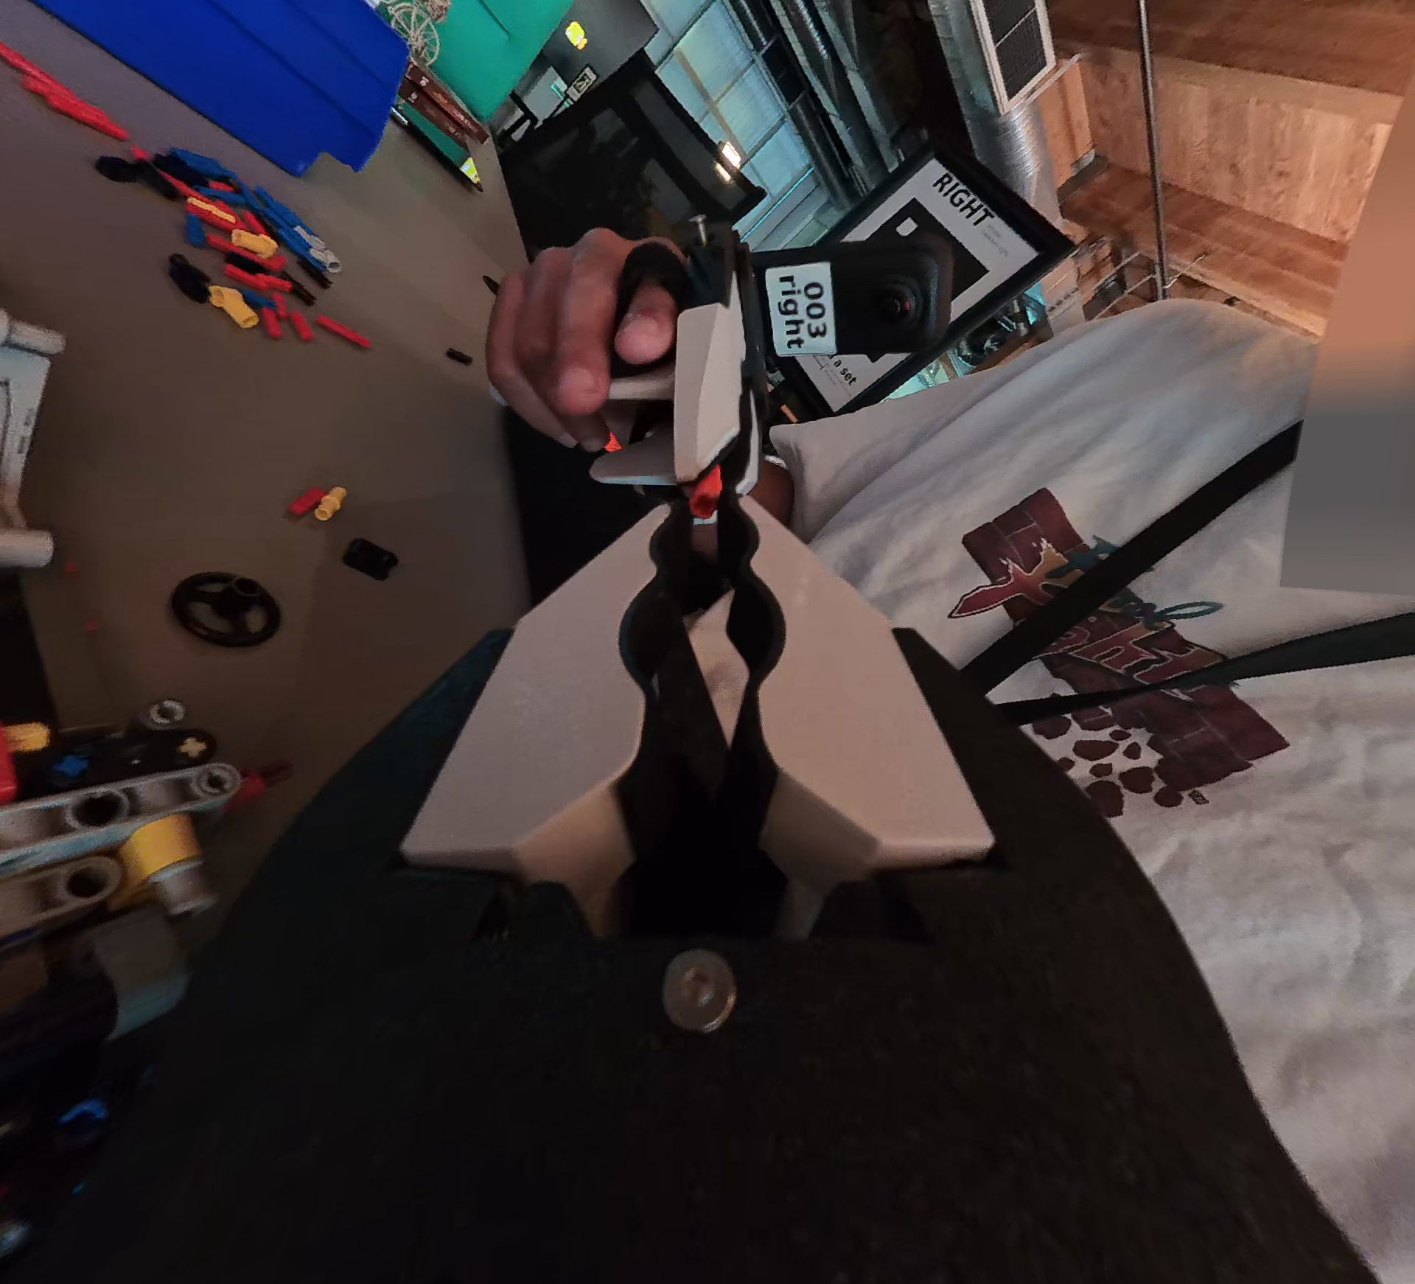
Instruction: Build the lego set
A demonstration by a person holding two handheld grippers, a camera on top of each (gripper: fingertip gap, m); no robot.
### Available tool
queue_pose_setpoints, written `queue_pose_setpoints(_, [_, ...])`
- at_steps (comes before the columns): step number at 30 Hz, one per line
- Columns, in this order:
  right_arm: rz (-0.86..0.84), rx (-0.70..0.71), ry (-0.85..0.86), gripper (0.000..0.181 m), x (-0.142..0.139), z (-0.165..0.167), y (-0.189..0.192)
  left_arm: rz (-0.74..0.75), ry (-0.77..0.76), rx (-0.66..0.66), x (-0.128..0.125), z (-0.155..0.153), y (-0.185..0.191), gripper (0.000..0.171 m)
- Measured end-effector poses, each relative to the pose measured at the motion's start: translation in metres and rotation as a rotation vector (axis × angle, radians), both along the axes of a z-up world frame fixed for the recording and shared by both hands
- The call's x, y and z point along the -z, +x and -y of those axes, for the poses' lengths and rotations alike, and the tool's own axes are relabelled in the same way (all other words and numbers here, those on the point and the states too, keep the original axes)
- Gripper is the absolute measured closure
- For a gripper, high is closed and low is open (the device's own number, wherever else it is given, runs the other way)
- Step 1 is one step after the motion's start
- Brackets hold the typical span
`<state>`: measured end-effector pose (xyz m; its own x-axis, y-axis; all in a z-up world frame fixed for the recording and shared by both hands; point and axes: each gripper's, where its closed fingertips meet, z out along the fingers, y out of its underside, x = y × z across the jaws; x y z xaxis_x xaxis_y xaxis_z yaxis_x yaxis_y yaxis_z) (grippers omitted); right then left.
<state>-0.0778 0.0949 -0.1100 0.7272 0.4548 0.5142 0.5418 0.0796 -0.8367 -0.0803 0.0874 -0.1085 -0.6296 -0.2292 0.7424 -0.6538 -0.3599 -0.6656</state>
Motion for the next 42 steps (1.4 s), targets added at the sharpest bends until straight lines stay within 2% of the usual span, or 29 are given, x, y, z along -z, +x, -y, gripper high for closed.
queue_pose_setpoints(7, [-0.01,0.009,0.048,0.174,-0.004,-0.004,-0.002,-0.017,-0.049,0.007,-0.002,-0.001,0.0,0.168])
queue_pose_setpoints(12, [-0.023,0.001,0.03,0.175,-0.001,-0.003,0.0,-0.023,-0.034,0.004,0.001,0.001,0.001,0.168])
queue_pose_setpoints(14, [-0.018,0.0,-0.004,0.175,0.003,0.001,0.001,-0.007,0.019,0.004,0.004,0.006,0.001,0.169])
queue_pose_setpoints(16, [-0.032,0.013,-0.045,0.174,0.007,0.013,0.003,0.032,0.16,-0.018,0.014,0.011,0.001,0.167])
queue_pose_setpoints(18, [-0.086,0.064,-0.07,0.175,0.008,0.029,0.02,0.106,0.41,-0.11,0.032,0.009,0.01,0.152])
queue_pose_setpoints(20, [-0.195,0.142,-0.077,0.174,0.006,0.04,0.045,0.184,0.641,-0.185,0.046,0.005,0.024,0.152])
queue_pose_setpoints(23, [-0.343,0.271,-0.044,0.175,0.007,0.045,0.081,0.171,0.9,-0.25,0.066,-0.001,0.05,0.155])
queue_pose_setpoints(26, [-0.35,0.329,0.007,0.175,0.001,0.046,0.093,0.161,1.09,-0.223,0.079,-0.007,0.068,0.155])
queue_pose_setpoints(30, [-0.378,0.309,-0.003,0.175,0.003,0.047,0.092,0.162,1.215,-0.109,0.082,-0.01,0.084,0.155])
queue_pose_setpoints(36, [-0.421,0.296,0.022,0.175,-0.002,0.051,0.095,0.122,1.214,0.144,0.095,0.007,0.087,0.159])
queue_pose_setpoints(42, [-0.454,0.28,0.015,0.175,-0.002,0.052,0.095,0.111,1.242,0.209,0.104,0.009,0.088,0.159])
